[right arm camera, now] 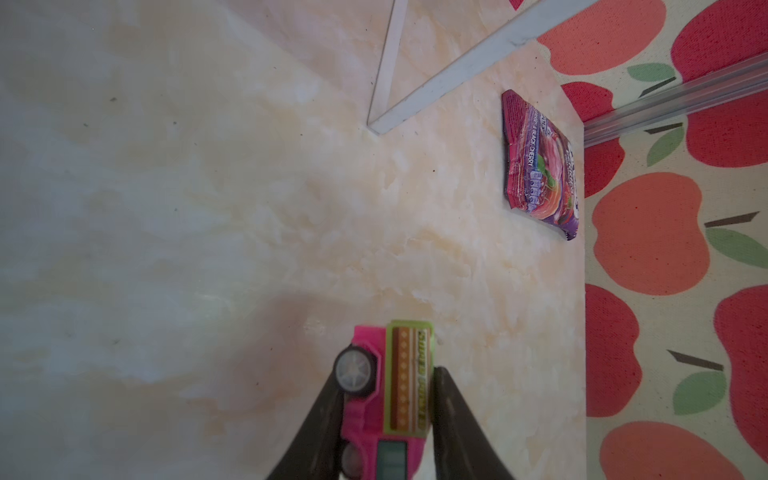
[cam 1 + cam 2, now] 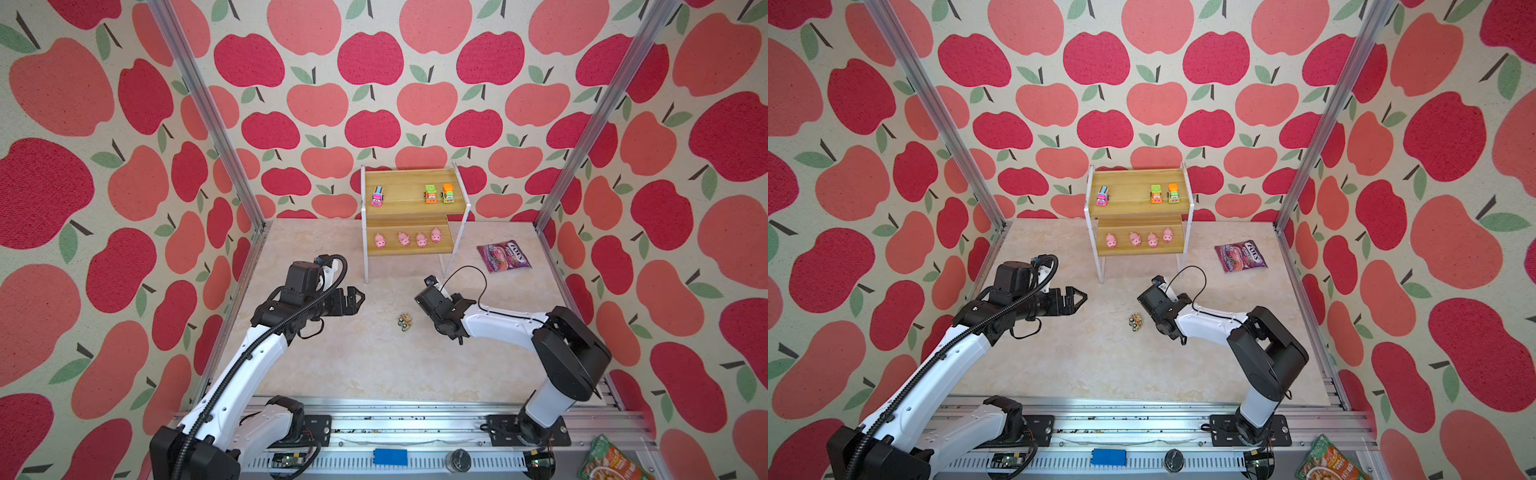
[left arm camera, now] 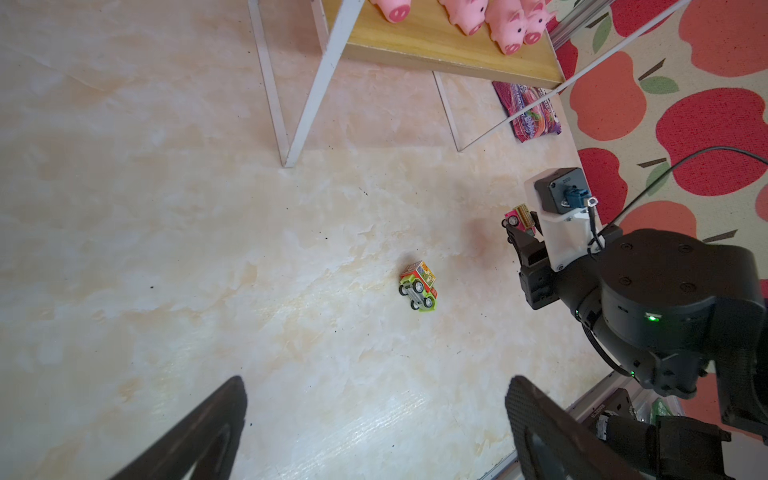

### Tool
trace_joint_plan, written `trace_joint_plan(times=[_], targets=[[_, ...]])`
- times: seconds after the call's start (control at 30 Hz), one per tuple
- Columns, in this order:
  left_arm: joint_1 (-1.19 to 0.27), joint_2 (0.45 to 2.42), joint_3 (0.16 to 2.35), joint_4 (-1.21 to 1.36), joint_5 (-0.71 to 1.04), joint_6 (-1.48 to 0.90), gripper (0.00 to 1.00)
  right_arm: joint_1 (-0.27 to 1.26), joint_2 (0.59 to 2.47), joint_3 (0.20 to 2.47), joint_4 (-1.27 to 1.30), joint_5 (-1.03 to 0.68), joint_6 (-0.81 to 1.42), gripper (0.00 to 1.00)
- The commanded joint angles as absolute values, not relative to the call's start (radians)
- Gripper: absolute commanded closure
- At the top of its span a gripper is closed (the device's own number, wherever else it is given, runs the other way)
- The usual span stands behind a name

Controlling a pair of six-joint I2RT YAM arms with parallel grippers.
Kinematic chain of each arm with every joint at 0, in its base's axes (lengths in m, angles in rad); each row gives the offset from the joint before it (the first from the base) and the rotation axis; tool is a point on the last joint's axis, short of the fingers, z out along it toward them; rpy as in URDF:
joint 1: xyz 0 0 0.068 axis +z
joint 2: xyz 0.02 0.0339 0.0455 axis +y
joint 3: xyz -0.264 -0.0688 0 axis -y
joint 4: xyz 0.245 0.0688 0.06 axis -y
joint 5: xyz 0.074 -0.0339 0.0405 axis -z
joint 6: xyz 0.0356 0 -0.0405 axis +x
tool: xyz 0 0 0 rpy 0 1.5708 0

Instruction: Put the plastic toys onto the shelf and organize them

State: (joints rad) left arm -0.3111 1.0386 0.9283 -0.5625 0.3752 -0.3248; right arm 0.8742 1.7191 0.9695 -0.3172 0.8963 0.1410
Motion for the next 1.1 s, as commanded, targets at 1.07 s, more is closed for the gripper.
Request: trace_joint_plan(times=[1.07], targets=[[-0.315,0.975,0.892,-0.532,0.42,-0.329,0.0,1.008,2.071,1.207,-0.574,1.062,0.132,0.5]])
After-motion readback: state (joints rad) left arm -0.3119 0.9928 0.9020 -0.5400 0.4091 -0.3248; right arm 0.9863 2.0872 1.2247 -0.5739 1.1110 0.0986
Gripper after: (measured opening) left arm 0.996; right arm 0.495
